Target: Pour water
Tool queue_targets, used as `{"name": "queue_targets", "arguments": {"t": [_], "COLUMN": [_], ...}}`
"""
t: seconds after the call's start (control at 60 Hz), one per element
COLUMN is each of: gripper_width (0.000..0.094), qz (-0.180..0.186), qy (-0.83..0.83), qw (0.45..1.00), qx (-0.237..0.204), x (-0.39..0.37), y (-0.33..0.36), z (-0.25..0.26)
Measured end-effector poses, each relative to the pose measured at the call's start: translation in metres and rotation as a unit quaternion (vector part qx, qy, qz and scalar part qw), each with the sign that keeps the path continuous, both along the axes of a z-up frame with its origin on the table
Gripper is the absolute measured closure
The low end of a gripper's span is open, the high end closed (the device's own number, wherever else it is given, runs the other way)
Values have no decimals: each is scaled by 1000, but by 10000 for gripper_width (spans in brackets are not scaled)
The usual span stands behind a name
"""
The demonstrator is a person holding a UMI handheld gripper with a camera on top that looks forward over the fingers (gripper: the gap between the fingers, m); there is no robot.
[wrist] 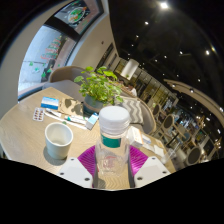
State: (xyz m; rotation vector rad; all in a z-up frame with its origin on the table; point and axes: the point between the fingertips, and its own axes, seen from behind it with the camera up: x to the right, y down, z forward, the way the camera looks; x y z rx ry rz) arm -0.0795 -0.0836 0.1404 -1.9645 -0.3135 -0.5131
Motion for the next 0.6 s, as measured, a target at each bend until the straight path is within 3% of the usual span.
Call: {"name": "queue_targets", "arguments": {"t": [0.117,0.25,0.6], "gripper_width": [524,524,527], "qz": [22,61,157], "qy": [-178,-378,-678], "qw": [984,924,716], "qx": [5,-7,-55], "x": [4,-7,-32], "y": [32,62,95], "z": [38,49,13]}}
